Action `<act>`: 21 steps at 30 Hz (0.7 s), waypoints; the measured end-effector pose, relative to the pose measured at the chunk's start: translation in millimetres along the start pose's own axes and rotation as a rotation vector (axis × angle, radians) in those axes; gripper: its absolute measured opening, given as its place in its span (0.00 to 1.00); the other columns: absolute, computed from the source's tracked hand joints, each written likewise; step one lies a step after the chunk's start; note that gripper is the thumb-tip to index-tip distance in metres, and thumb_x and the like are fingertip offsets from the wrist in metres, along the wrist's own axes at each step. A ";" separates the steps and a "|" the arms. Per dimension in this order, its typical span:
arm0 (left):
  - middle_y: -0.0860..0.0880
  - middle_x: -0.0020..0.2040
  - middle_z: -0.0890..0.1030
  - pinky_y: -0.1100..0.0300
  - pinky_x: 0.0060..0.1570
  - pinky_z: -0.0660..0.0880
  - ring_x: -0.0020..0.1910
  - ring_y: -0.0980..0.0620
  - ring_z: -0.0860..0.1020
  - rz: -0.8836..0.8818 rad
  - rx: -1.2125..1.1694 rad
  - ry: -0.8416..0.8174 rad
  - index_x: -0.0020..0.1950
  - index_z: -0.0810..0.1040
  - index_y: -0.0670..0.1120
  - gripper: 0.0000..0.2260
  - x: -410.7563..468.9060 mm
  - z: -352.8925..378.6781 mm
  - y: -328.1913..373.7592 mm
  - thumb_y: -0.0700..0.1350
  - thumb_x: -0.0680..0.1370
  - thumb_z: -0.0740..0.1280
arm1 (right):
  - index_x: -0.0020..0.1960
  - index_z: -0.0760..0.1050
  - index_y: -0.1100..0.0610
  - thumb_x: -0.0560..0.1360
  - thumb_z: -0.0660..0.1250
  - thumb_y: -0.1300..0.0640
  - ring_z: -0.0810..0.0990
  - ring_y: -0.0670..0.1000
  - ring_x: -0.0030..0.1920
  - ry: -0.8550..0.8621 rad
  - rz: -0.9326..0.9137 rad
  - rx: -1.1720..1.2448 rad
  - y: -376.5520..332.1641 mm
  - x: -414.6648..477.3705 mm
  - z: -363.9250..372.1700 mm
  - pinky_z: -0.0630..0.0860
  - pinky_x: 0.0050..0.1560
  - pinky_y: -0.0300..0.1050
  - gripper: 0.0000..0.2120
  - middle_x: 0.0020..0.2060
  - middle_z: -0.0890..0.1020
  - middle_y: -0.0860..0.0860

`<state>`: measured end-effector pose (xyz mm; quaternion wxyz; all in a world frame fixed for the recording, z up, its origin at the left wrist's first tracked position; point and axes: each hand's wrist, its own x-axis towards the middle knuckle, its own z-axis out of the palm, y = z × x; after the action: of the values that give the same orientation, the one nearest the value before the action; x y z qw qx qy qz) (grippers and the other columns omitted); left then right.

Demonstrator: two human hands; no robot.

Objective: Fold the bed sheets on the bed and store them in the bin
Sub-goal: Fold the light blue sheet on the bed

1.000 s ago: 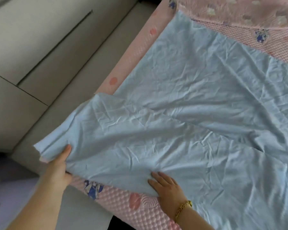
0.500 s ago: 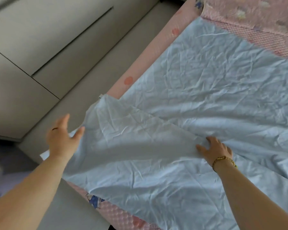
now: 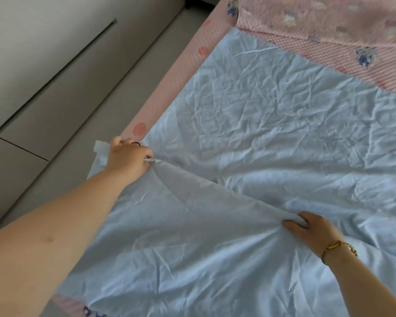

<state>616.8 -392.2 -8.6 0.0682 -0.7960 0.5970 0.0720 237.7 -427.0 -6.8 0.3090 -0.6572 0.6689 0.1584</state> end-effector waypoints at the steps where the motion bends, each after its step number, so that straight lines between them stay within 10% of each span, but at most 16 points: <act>1: 0.49 0.51 0.80 0.57 0.54 0.50 0.58 0.49 0.70 -0.004 -0.032 0.079 0.52 0.80 0.50 0.09 7.0 -9.0 4.3 0.46 0.79 0.61 | 0.38 0.70 0.51 0.74 0.64 0.46 0.77 0.56 0.44 0.055 0.010 0.031 0.5 -2.1 -7.2 0.69 0.41 0.45 0.11 0.37 0.78 0.52; 5: 0.47 0.62 0.75 0.56 0.61 0.47 0.65 0.47 0.65 -0.011 -0.134 0.212 0.59 0.77 0.48 0.11 37.2 -26.9 30.3 0.45 0.78 0.62 | 0.52 0.73 0.53 0.74 0.65 0.49 0.73 0.60 0.56 0.267 0.067 0.143 4.2 -1.9 -25.8 0.65 0.56 0.48 0.10 0.44 0.78 0.55; 11: 0.46 0.77 0.42 0.50 0.72 0.40 0.76 0.49 0.44 -0.098 -0.111 -0.194 0.76 0.45 0.51 0.29 -2.1 17.4 54.1 0.53 0.80 0.56 | 0.75 0.53 0.52 0.77 0.60 0.48 0.53 0.54 0.74 0.252 0.137 0.063 27.9 -17.4 0.0 0.46 0.72 0.46 0.30 0.74 0.57 0.51; 17: 0.39 0.75 0.57 0.43 0.70 0.52 0.73 0.41 0.58 -0.038 -0.217 -0.203 0.74 0.60 0.45 0.24 -89.5 53.9 87.4 0.52 0.80 0.54 | 0.74 0.53 0.50 0.74 0.47 0.38 0.50 0.49 0.75 0.183 0.199 0.169 65.8 -51.8 34.4 0.41 0.73 0.45 0.32 0.75 0.55 0.48; 21: 0.34 0.56 0.78 0.35 0.47 0.73 0.52 0.35 0.79 0.143 -0.299 -0.216 0.56 0.80 0.39 0.23 -105.0 56.8 121.6 0.51 0.69 0.58 | 0.74 0.54 0.48 0.81 0.48 0.49 0.47 0.48 0.75 0.151 0.258 0.018 108.0 -63.0 29.7 0.40 0.73 0.46 0.21 0.75 0.52 0.46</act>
<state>469.1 -316.1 -46.4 0.0076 -0.7404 0.6241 0.2494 134.8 -350.1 -11.1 0.2406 -0.5730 0.7707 0.1409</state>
